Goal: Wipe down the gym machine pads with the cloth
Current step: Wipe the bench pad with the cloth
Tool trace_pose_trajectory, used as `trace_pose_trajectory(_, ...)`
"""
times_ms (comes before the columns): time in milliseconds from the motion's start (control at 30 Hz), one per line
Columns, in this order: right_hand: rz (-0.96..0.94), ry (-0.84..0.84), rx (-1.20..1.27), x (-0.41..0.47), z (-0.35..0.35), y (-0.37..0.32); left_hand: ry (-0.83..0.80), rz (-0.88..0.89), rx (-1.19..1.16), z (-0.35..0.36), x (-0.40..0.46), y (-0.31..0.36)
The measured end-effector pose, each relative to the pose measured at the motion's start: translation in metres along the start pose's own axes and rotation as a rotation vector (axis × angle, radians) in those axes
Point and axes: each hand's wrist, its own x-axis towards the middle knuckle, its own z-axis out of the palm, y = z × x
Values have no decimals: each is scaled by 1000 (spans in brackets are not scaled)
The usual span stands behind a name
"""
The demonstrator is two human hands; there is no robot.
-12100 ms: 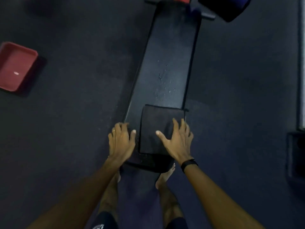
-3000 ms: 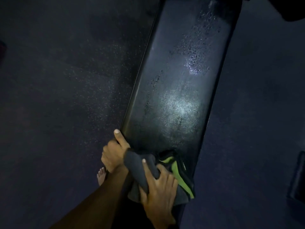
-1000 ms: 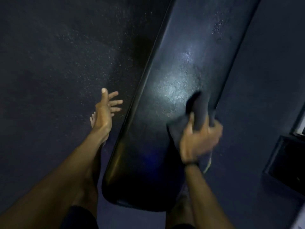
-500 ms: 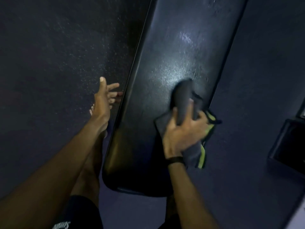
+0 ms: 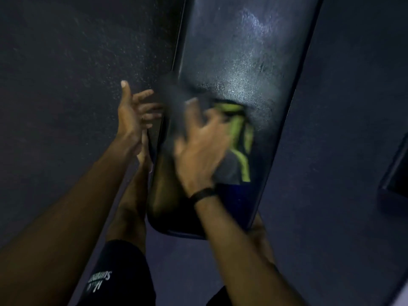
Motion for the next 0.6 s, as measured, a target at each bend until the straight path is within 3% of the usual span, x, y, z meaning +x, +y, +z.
trace_pose_trajectory(67, -319, -253, -33, -73, -7, -22, -2, -13, -24, -13, -1, 5)
trace_pose_trajectory(100, -386, -320, -48, -112, -12, -9, 7, -24, 5, -20, -2, 8)
trace_pose_trajectory(233, -393, -432, 0, -174, -51, 110, 20, 6, 106, -28, -13, 14)
trace_pose_trajectory(267, -337, -353, -27, -162, -55, 131, 8, 15, 131, -26, -15, 13)
trace_pose_trajectory(333, 13, -163, 23, -106, -56, 133, -15, 7, 163, -18, -18, 6)
trace_pose_trajectory(400, 427, 120, 142, -29, -34, 98, -9, -12, 177, -11, -18, -1)
trace_pose_trajectory(433, 471, 190, 146, -1, -22, 71, 1, -15, 175, -9, -17, -3)
trace_pose_trajectory(467, 355, 161, 71, 9, -12, 43, 9, -20, 162, -7, -16, -5)
trace_pose_trajectory(533, -70, -81, -12, -22, -5, -2, 13, -37, 92, -5, -16, -1)
trace_pose_trajectory(600, -345, -278, -19, -90, -11, 3, 8, -51, 70, -10, -14, 7)
